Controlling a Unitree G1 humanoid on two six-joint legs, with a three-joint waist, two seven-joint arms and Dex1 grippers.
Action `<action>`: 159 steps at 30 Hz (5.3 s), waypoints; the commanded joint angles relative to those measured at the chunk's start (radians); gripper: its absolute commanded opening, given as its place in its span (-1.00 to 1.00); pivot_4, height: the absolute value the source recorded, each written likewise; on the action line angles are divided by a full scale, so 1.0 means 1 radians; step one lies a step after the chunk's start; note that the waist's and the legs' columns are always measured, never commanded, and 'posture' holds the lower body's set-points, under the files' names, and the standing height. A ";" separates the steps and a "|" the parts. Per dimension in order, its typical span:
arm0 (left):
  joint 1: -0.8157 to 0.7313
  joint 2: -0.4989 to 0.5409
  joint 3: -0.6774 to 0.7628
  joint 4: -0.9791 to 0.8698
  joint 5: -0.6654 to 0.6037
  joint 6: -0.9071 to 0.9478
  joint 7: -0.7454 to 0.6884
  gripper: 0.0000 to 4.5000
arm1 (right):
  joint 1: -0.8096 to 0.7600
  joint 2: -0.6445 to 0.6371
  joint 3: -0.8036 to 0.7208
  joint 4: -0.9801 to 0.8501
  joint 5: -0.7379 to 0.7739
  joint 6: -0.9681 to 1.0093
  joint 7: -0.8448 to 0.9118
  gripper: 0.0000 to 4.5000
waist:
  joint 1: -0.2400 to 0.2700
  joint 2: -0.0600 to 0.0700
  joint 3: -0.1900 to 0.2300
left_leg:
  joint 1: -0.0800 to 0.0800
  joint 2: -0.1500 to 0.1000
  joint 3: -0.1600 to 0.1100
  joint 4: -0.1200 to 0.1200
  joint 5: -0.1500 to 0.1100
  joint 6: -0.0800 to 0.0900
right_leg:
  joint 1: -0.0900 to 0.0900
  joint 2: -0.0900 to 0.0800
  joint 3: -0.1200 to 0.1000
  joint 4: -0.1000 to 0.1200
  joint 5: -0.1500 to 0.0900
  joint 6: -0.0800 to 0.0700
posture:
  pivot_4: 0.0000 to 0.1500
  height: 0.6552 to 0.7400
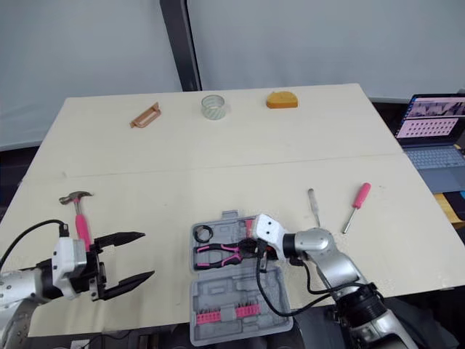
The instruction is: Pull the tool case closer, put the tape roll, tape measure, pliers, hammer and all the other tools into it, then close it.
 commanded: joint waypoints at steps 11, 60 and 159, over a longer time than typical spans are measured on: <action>0.007 0.034 -0.005 -0.038 -0.023 0.131 0.018 1.00 | 0.137 -0.277 -0.344 -0.343 0.300 0.301 0.071 -0.42 | 0.010 -0.001 0.014 | -0.003 0.000 0.001 0.000 -0.001 0.001 | -0.001 0.000 0.000 -0.002 0.000 0.000 | 1.00 1.00; 0.042 0.037 -0.156 -0.069 0.142 0.218 0.122 -0.98 | 0.341 -0.374 -0.264 -0.281 0.209 0.270 0.022 -1.00 | 0.026 -0.004 0.018 | -0.002 0.001 0.003 0.002 -0.002 0.001 | -0.001 0.000 0.001 -0.004 0.002 0.000 | 1.00 1.00; -0.395 -0.150 -0.476 0.343 0.393 0.071 0.259 -0.98 | 0.138 -0.134 -0.162 -0.183 0.085 0.300 -0.173 -1.00 | 0.026 -0.004 0.018 | -0.002 0.001 0.003 0.004 -0.001 0.001 | -0.001 0.000 0.001 0.001 0.002 0.000 | 1.00 1.00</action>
